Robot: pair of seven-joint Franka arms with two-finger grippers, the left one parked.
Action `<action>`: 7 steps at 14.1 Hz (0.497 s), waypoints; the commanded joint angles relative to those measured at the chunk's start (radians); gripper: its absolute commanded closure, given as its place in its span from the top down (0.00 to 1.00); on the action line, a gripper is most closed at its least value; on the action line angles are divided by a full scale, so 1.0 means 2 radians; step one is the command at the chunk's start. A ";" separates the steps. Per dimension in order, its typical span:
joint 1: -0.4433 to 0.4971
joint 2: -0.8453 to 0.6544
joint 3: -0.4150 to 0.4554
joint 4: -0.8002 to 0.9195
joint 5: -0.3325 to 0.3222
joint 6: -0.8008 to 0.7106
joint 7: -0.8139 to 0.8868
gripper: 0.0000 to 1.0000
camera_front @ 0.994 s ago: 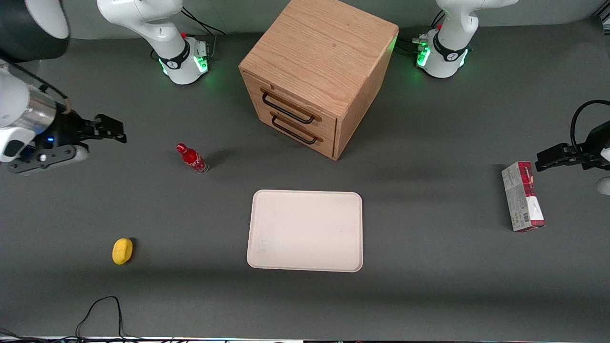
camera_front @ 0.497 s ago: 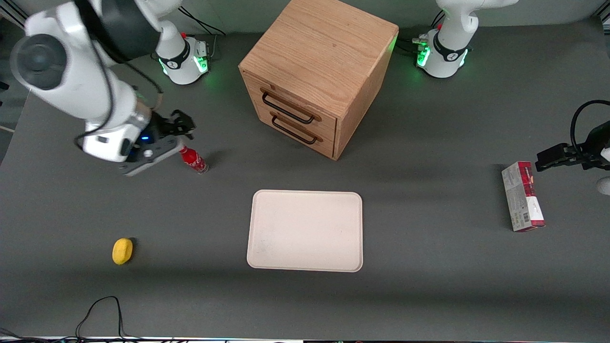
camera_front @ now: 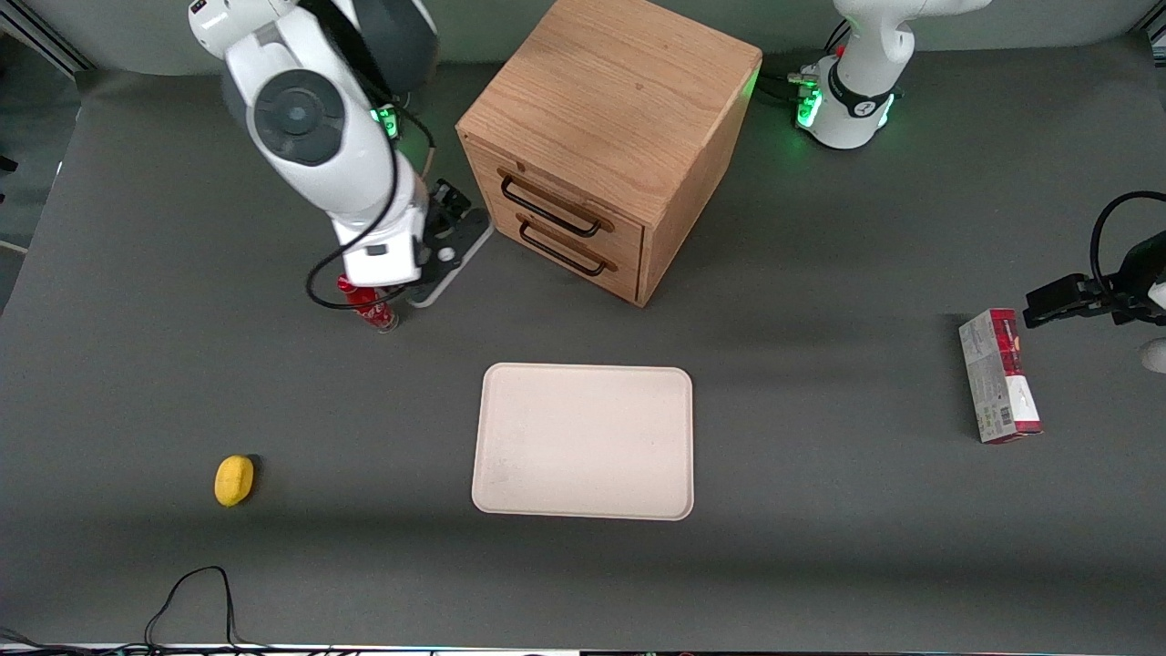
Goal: Open upper drawer
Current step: 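Move the right gripper toward the upper drawer's black handle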
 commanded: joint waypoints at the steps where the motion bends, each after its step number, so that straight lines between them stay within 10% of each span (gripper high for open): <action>1: 0.006 0.029 -0.003 0.018 0.062 -0.008 -0.053 1.00; 7: 0.018 0.054 0.003 0.022 0.109 -0.015 -0.067 1.00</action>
